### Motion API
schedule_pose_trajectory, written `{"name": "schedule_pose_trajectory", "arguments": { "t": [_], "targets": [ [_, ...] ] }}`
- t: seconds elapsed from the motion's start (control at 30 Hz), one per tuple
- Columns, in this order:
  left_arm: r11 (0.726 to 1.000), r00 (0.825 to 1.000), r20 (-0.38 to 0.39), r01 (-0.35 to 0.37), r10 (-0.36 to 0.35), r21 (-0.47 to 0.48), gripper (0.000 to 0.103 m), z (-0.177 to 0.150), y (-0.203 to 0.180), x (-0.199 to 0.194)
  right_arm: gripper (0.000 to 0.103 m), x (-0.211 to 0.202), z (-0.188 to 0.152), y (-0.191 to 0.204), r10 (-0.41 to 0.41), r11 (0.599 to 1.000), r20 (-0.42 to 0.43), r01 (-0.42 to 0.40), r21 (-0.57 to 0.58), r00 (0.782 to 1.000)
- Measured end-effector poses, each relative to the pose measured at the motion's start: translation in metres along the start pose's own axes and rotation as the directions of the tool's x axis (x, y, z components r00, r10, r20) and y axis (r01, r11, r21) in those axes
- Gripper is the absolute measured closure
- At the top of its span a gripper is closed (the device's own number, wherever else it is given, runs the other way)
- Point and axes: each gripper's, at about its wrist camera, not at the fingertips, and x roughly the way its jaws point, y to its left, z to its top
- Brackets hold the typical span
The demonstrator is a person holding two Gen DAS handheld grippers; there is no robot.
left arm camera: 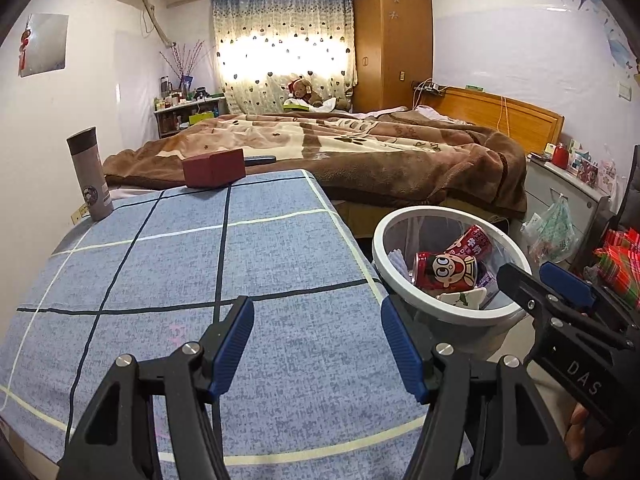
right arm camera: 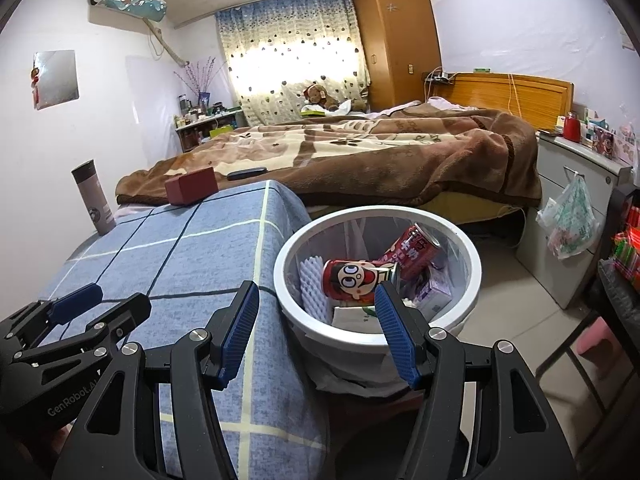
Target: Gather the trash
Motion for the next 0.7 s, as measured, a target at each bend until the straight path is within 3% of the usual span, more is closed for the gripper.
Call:
{"name": "schedule_pose_trajectory", "arguments": {
  "t": [0.7],
  "targets": [
    [1.000, 1.000, 0.009, -0.004, 0.004, -0.003, 0.035, -0.0003, -0.0010, -0.0050, 0.041, -0.0048, 0.0007, 0.0006, 0.008, 1.000, 0.007, -0.008, -0.002, 1.000]
  ]
}}
